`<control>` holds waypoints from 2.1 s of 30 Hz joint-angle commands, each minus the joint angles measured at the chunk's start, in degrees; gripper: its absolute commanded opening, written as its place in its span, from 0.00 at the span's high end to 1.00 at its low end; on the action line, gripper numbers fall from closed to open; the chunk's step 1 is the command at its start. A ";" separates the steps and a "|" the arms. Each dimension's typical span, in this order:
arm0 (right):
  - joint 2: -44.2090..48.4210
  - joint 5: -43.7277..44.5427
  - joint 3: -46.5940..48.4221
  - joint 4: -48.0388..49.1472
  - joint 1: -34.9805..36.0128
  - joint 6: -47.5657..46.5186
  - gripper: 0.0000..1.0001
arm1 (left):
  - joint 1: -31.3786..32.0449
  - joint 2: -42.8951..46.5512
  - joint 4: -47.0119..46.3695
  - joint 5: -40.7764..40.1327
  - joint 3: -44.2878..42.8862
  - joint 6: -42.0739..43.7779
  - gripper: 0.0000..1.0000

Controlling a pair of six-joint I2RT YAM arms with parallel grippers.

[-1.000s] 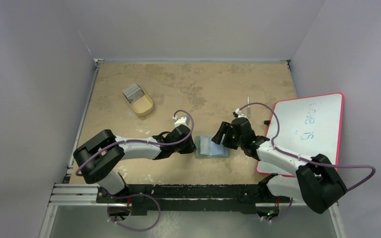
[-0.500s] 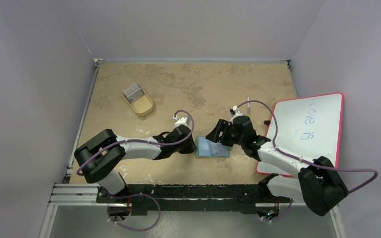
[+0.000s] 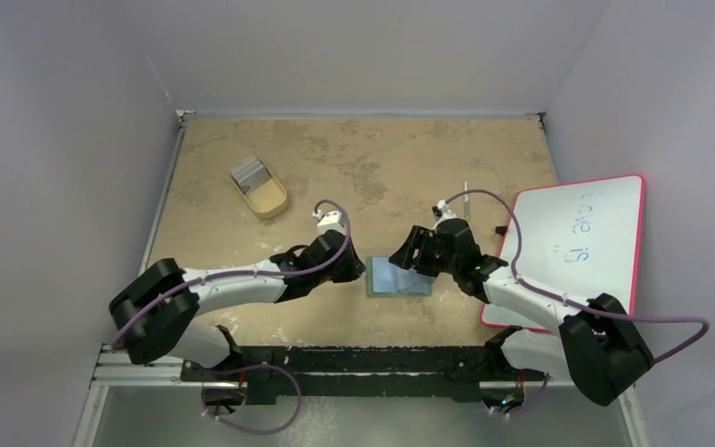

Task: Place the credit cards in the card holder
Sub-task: Insert the credit card into the card holder, then pick up the credit card from the storage box.

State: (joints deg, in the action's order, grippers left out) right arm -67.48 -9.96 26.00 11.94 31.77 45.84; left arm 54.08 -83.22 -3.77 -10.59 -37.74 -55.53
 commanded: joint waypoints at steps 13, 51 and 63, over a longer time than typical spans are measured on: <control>1.90 17.95 8.11 -20.73 -0.03 -3.10 0.41 | -14.68 15.95 24.71 -10.33 -12.37 18.12 0.65; 18.48 9.79 16.58 -24.42 -0.04 -7.35 0.35 | -49.16 -25.93 34.13 -7.00 -49.93 70.70 0.37; 15.39 8.49 17.40 -24.33 0.03 -7.99 0.35 | -49.16 -31.30 29.57 -6.69 -53.22 72.40 0.38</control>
State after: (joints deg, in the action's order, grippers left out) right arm -51.59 -1.04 40.49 -13.78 31.75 38.54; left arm 5.15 -113.45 28.93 -16.51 -87.46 15.11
